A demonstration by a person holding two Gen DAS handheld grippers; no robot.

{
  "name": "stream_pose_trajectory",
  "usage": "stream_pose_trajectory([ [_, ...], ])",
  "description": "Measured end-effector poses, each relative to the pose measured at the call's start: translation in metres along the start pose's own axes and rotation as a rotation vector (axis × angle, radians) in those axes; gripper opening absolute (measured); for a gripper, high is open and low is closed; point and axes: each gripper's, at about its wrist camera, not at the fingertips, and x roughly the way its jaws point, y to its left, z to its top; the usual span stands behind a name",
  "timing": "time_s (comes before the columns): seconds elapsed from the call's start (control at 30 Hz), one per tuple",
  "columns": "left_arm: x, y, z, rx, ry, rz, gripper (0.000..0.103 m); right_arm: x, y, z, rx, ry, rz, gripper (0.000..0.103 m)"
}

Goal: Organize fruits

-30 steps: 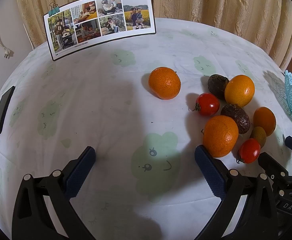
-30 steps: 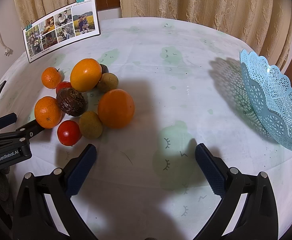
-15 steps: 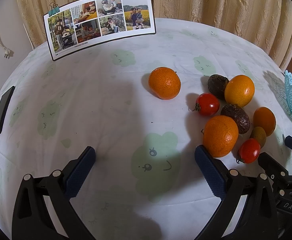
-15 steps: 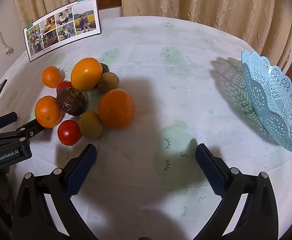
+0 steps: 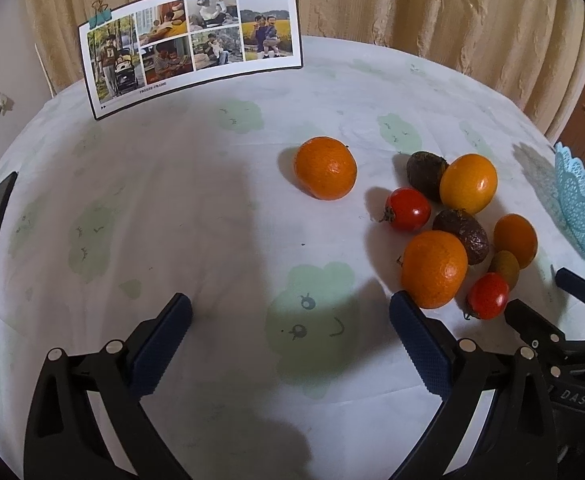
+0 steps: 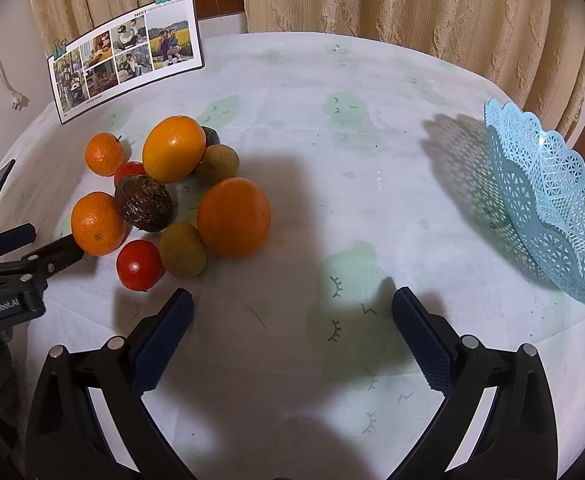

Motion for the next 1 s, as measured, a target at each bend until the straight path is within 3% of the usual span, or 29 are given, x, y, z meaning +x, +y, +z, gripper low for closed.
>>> stream_pose_trajectory([
  [0.43,-0.02,0.024,0.02,-0.03,-0.094,0.028,0.098,-0.02,-0.018,-0.002,0.111,-0.08,0.136,0.101],
  [0.7,-0.009,0.006,0.047,0.065,-0.132,0.042,0.097,-0.04,-0.025,0.003,0.151,-0.16,0.195,0.101],
  [0.83,0.01,0.0,0.057,0.096,-0.103,0.006,0.081,-0.042,-0.026,0.005,0.149,-0.166,0.203,0.101],
  [1.0,0.024,-0.008,0.064,0.113,-0.099,-0.035,0.071,-0.043,-0.019,0.01,0.121,-0.174,0.204,0.1],
])
